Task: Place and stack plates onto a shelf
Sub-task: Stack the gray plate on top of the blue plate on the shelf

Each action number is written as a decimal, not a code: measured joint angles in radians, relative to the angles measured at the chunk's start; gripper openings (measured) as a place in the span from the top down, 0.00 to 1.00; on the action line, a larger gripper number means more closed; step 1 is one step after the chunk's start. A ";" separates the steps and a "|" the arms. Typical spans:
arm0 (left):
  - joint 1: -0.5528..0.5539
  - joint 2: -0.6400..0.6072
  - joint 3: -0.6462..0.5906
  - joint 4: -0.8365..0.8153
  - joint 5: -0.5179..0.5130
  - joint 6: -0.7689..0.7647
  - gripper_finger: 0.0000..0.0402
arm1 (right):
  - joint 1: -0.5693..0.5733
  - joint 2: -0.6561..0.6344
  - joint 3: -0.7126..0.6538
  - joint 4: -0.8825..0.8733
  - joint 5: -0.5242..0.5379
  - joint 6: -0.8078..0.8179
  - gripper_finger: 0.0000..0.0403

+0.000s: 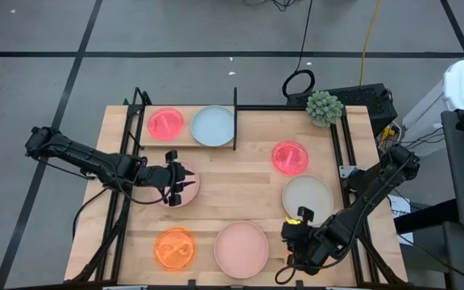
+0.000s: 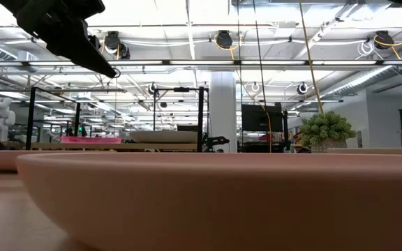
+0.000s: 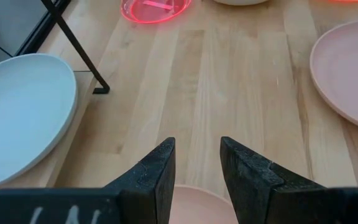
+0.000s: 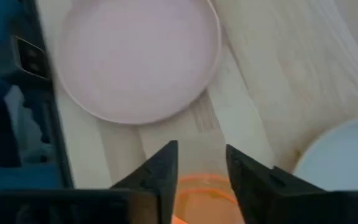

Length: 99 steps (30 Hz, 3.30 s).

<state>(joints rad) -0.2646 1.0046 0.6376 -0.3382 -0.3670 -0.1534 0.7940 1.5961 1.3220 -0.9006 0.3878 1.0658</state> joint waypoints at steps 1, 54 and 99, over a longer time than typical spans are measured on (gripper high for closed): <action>0.000 0.000 0.000 0.000 0.000 0.001 0.67 | 0.003 0.007 0.000 -0.016 0.000 0.008 0.67; 0.000 0.000 0.000 0.008 0.000 0.043 0.67 | -0.101 0.090 -0.334 0.092 -0.095 0.033 0.98; -0.016 0.003 0.000 -0.007 0.001 -0.096 0.67 | -0.115 0.068 0.046 -0.015 0.168 -0.441 1.00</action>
<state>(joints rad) -0.2805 1.0080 0.6380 -0.3450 -0.3659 -0.2497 0.6790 1.6646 1.3684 -0.9159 0.5558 0.6244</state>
